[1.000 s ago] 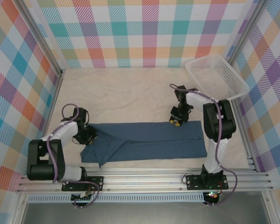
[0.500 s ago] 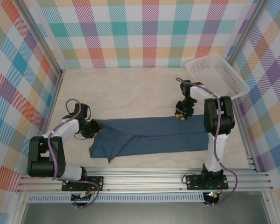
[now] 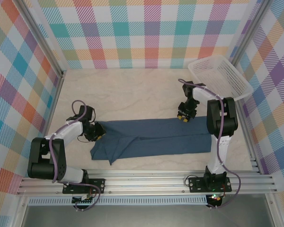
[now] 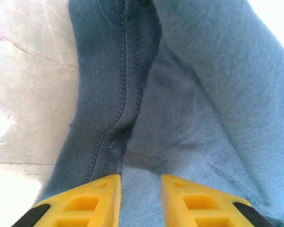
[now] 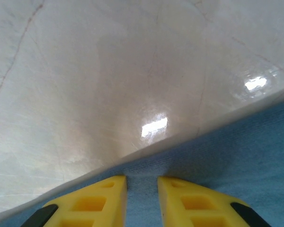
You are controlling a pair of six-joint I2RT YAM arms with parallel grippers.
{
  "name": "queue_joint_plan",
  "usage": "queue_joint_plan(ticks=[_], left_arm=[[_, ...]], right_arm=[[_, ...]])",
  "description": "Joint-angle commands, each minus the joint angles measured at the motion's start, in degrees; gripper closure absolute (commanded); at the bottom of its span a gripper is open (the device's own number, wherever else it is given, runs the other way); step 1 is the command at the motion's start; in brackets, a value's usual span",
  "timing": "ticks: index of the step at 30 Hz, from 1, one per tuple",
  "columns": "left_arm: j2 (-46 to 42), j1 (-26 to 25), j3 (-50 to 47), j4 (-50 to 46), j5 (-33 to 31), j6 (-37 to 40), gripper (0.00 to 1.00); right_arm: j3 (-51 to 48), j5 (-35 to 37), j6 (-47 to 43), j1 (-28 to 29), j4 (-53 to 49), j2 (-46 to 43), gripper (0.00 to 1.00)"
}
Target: Fold and stack the t-shirts
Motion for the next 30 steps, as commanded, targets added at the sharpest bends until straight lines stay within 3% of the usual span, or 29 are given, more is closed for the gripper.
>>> queue_joint_plan(ticks=[1, 8, 16, 23, 30], left_arm=[[-1.05, -1.09, -1.92, -1.02, -0.63, 0.90, 0.71], [0.05, -1.73, -1.81, -0.24, -0.88, 0.64, 0.73], [-1.43, -2.06, 0.07, -0.26, -1.81, 0.29, 0.89], [-3.32, -2.58, 1.32, -2.47, -3.66, 0.29, 0.97], [-6.55, -3.32, 1.42, -5.51, -6.08, 0.97, 0.95]], right_arm=[[-0.07, 1.62, -0.31, 0.27, -1.58, 1.99, 0.74], [0.57, 1.62, -0.50, 0.27, -1.94, 2.35, 0.73], [0.47, 1.53, -0.51, 0.27, -1.81, 2.44, 0.74], [0.64, 1.58, -0.67, 0.27, -1.84, 2.62, 0.74], [0.64, 1.36, -0.69, 0.27, -1.66, 2.88, 0.74]])
